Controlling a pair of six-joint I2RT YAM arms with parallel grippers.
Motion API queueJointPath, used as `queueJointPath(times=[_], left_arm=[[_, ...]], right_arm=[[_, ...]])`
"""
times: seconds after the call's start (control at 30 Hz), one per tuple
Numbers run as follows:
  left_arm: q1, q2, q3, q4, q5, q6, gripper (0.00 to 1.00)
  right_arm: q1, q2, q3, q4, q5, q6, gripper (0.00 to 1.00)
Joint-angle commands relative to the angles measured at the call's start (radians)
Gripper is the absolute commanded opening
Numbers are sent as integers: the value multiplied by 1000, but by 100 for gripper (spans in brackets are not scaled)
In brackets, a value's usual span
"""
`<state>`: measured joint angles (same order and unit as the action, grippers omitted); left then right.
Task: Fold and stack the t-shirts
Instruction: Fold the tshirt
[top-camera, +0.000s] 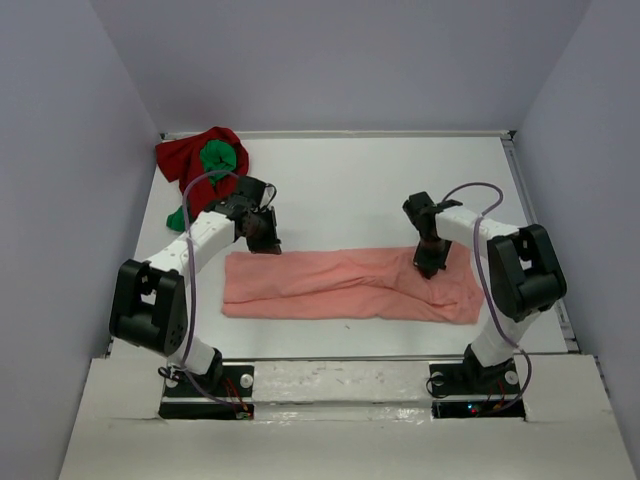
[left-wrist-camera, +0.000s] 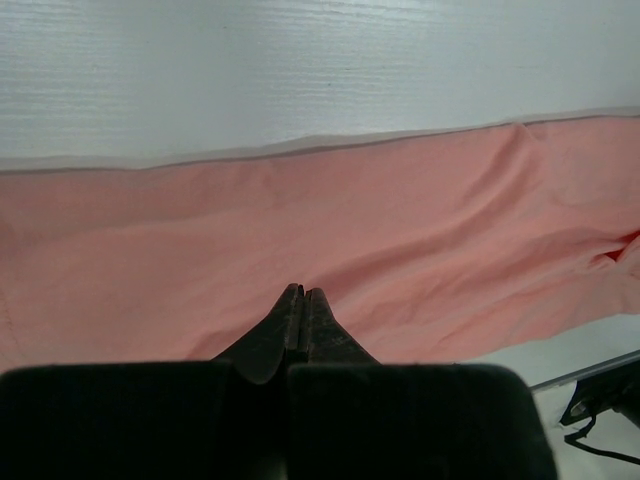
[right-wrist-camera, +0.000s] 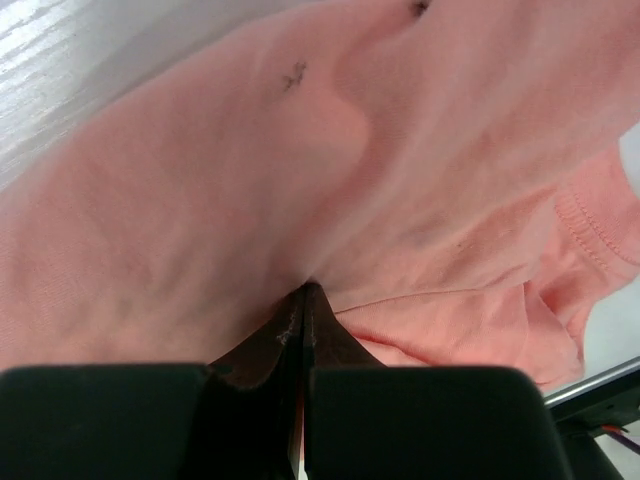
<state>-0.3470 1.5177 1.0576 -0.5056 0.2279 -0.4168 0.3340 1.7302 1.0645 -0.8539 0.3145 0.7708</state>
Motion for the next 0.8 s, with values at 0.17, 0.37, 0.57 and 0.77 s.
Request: queueJointPath(times=[0.17,0.37,0.57,0.77], left_arm=[[-6,-14,62,-53,-32,24,0],[-6,-7,74,-63,-47,26,0],[-7,-7,62,-57,-26,16,0],[-23,-8,82,-54,-27,4,0]], right_arm=[[-4,258,241,69,-11,-172,0],[-4,448,477,62,-37,-295,0],[-4,643,770,-13,32,-379,0],[-4,769,1029,-53,52,-455,0]])
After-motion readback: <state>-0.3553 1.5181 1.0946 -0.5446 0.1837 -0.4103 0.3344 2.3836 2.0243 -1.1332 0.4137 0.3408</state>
